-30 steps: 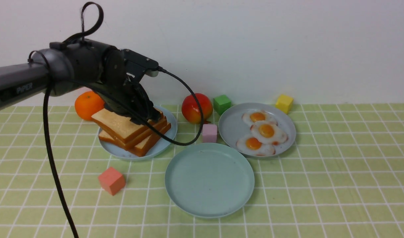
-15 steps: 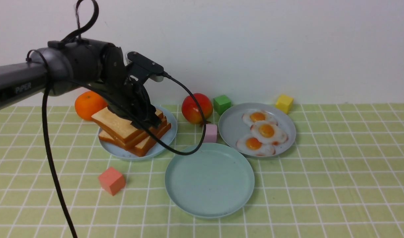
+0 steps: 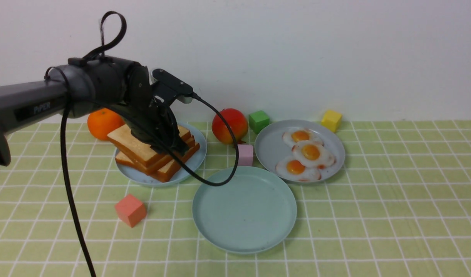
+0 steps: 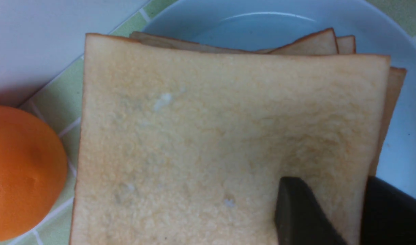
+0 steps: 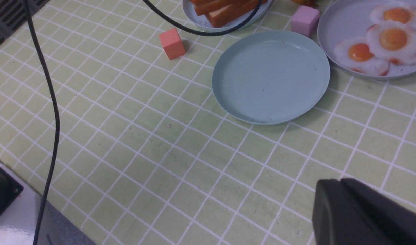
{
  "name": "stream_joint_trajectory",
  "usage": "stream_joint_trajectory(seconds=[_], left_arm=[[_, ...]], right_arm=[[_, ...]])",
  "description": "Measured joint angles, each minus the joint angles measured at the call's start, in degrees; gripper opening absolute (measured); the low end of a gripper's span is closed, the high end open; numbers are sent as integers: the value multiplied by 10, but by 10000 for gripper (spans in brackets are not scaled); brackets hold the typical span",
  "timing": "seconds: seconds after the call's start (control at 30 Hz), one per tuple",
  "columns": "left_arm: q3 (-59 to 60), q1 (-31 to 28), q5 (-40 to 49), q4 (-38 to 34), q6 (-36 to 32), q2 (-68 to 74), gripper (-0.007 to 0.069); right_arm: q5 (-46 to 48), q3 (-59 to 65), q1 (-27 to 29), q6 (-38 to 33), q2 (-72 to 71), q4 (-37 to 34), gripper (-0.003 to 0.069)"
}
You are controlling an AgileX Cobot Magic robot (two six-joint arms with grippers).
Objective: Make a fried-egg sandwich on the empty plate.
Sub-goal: Use the left arm to grab a slice of bread
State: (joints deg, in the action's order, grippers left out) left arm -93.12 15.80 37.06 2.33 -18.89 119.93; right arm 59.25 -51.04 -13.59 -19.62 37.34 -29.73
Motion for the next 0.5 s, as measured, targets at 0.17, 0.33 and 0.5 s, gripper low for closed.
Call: stream_joint_trajectory(seconds=[0.17, 0.33, 0.5], left_arm=[[0, 0, 1, 0, -1, -1, 31], [1, 0, 8, 0, -2, -14, 29], [7, 2, 49, -29, 7, -84, 29]], right_arm=[[6, 0, 0, 0, 0, -11, 43], [6, 0, 0, 0, 0, -11, 46], [6, 0, 0, 0, 0, -13, 49]])
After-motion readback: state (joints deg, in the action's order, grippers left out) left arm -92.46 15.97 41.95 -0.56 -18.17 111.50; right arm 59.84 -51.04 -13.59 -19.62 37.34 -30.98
